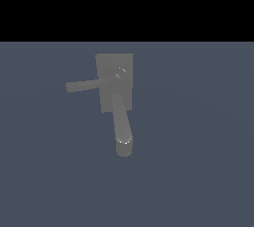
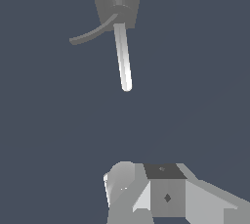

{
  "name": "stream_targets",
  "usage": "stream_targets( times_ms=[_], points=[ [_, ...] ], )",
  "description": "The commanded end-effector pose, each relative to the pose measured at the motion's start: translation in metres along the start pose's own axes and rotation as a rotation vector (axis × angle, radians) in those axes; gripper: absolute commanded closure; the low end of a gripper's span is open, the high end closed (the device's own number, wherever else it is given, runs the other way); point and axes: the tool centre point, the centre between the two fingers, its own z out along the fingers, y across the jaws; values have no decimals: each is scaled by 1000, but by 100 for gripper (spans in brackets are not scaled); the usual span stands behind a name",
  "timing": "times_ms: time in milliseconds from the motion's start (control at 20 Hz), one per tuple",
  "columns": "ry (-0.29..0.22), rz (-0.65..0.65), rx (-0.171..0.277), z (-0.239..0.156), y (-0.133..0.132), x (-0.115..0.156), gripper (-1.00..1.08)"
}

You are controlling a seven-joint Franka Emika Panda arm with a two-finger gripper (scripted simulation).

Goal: Turn on the faucet by rotating a designated handle.

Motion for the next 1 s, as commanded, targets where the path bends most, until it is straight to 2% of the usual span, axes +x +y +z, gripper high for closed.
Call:
stream_targets(
  times_ms=[0,550,950],
  points=[
    [0,0,0,0,0,0,108],
    [10,29,16,-1,12,13,108],
    [1,59,66,9,8,20,108]
  ],
)
